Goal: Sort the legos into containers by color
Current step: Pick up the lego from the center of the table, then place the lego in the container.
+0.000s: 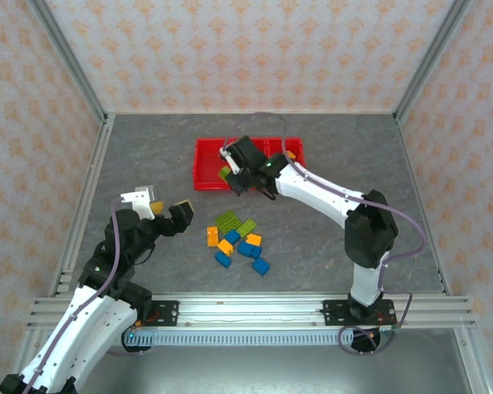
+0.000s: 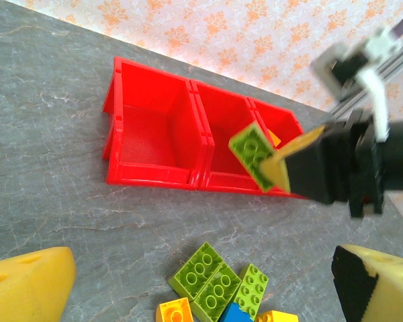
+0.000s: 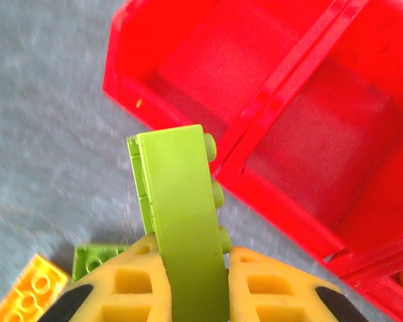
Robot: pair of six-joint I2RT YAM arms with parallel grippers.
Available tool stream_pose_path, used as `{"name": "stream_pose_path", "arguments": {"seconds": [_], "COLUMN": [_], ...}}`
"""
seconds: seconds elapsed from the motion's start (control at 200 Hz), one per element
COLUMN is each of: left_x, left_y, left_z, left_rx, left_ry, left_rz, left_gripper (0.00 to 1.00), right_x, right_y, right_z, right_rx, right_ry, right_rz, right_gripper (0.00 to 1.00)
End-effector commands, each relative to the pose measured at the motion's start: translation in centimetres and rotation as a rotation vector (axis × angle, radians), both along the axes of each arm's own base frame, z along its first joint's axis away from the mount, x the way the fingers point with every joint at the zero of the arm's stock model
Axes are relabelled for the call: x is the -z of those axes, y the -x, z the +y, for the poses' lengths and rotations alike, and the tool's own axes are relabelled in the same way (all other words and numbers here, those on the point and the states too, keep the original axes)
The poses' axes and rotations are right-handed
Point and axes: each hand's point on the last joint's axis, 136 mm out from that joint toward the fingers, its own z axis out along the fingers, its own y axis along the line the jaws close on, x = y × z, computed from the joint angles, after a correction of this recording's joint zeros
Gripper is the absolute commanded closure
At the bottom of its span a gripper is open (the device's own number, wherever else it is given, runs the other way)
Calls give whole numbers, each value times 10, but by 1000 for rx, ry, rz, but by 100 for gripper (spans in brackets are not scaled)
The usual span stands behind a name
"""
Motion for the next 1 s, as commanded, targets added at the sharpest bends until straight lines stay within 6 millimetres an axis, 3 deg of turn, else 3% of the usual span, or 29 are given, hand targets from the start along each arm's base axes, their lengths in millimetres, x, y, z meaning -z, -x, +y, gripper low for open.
{"name": "stream_pose_path", "arguments": {"seconds": [0.0, 0.09, 0.28, 0.666, 0.991], "left_x": [-5, -6, -6, -7, -8], "left_y": [1, 2, 2, 3, 4], "left_z": [1, 0, -1, -1, -1], "left_rx": [0, 5, 10, 11, 14], "left_ry": [-9, -7, -5, -4, -1], "left_rz": [-14, -17, -20, -22, -29], "left_gripper": [1, 1, 1, 1, 1], "right_x": [-32, -36, -17, 36, 39], "right_y": [-31, -53, -82, -95, -94], "right_z": [-21, -32, -41, -37, -39], "right_rx": [176, 281, 393, 451, 479], "right_ry": [-68, -74, -72, -52, -65], "right_rz": [-50, -66, -38, 24, 36], "right_gripper": [82, 82, 79, 74, 56]}}
